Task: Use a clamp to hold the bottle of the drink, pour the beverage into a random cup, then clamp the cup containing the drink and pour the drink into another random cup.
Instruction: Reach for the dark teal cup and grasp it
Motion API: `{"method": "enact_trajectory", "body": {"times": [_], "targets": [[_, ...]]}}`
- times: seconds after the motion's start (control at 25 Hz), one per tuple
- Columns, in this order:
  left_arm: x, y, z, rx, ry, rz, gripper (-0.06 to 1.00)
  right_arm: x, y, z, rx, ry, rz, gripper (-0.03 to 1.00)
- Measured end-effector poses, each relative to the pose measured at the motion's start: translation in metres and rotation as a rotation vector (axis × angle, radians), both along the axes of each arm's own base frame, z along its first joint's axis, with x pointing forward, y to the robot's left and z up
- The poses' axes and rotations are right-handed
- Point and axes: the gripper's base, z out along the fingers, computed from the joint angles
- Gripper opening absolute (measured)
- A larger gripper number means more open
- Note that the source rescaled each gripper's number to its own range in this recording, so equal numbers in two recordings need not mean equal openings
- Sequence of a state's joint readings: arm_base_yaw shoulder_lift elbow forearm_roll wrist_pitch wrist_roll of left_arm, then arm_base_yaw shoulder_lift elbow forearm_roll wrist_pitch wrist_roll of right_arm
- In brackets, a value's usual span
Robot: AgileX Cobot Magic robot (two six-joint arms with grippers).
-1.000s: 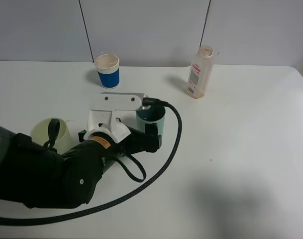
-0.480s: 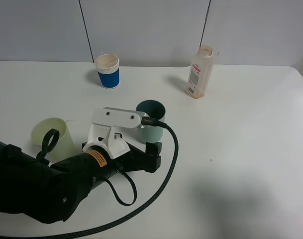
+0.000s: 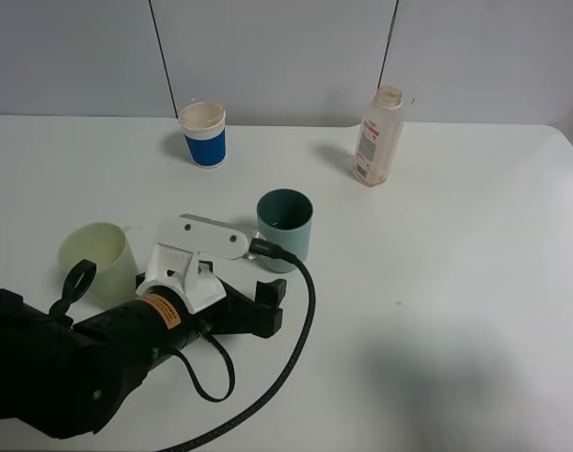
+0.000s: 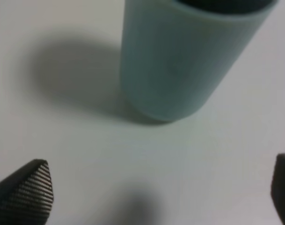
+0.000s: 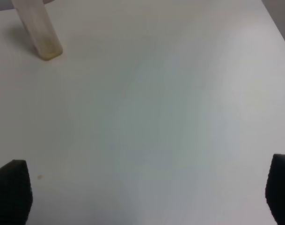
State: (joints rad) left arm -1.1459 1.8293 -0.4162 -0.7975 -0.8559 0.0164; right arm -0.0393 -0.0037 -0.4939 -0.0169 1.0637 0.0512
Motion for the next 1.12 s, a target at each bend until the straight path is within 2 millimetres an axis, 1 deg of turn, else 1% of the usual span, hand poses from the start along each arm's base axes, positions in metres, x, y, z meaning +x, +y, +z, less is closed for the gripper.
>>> {"method": "enact_trajectory", "body": {"times": [0.08, 0.2, 0.32, 0.6, 0.76, 1.04, 1.12], "targets": [[0.003, 0.003, -0.002, 0.017, -0.007, -0.011, 0.79, 0.000, 0.000, 0.000, 0.000, 0.000, 0.000, 1.00], [0.015, 0.010, -0.006, 0.038, -0.016, -0.025, 0.73, 0.000, 0.000, 0.000, 0.000, 0.000, 0.000, 1.00], [0.022, 0.013, -0.006, 0.044, -0.027, -0.042, 0.72, 0.000, 0.000, 0.000, 0.000, 0.000, 0.000, 1.00], [0.025, 0.013, -0.012, 0.066, -0.034, -0.096, 0.72, 0.000, 0.000, 0.000, 0.000, 0.000, 0.000, 1.00], [0.027, 0.006, -0.017, 0.055, -0.044, -0.123, 0.72, 0.000, 0.000, 0.000, 0.000, 0.000, 0.000, 1.00], [0.037, -0.010, -0.022, 0.033, -0.097, -0.147, 0.72, 0.000, 0.000, 0.000, 0.000, 0.000, 0.000, 1.00], [0.038, -0.011, -0.022, 0.033, -0.098, -0.149, 0.72, 0.000, 0.000, 0.000, 0.000, 0.000, 0.000, 1.00]]}}
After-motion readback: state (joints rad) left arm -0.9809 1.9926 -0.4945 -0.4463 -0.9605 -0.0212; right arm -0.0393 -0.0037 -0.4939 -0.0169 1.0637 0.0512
